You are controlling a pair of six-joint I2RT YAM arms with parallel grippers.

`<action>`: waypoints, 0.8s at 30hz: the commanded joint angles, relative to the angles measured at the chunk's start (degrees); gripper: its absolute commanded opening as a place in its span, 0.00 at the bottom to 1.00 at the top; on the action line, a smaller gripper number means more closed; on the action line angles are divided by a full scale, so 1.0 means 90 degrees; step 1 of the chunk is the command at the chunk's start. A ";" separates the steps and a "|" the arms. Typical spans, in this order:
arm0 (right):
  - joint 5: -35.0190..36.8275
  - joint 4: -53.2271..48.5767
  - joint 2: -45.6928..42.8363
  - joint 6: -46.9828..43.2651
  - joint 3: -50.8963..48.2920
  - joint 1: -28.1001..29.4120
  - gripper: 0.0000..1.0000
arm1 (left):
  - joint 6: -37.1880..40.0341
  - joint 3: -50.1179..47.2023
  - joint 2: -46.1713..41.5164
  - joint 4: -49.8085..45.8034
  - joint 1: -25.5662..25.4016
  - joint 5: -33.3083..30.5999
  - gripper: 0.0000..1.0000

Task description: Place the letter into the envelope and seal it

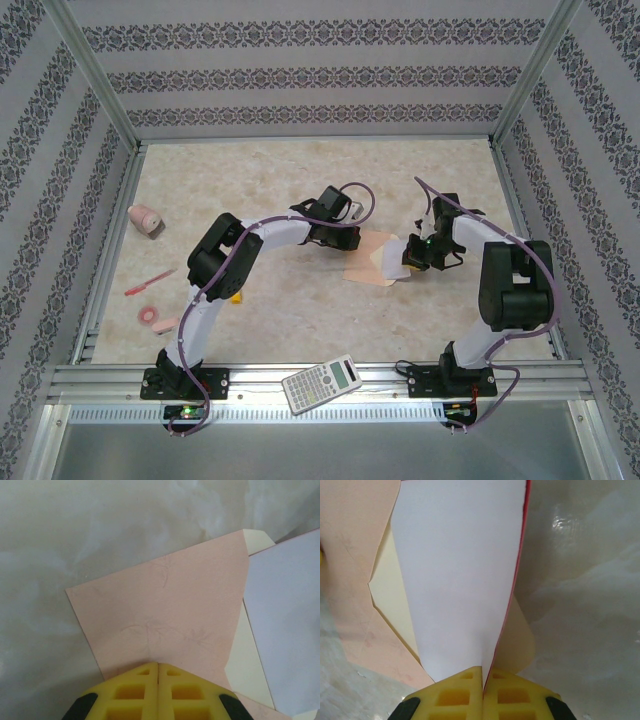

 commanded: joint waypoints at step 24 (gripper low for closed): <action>-0.0289 0.0807 0.0546 0.0322 0.0289 0.0671 0.00 | -0.0776 -0.0396 -0.0389 -0.0254 -0.0036 -0.0287 0.00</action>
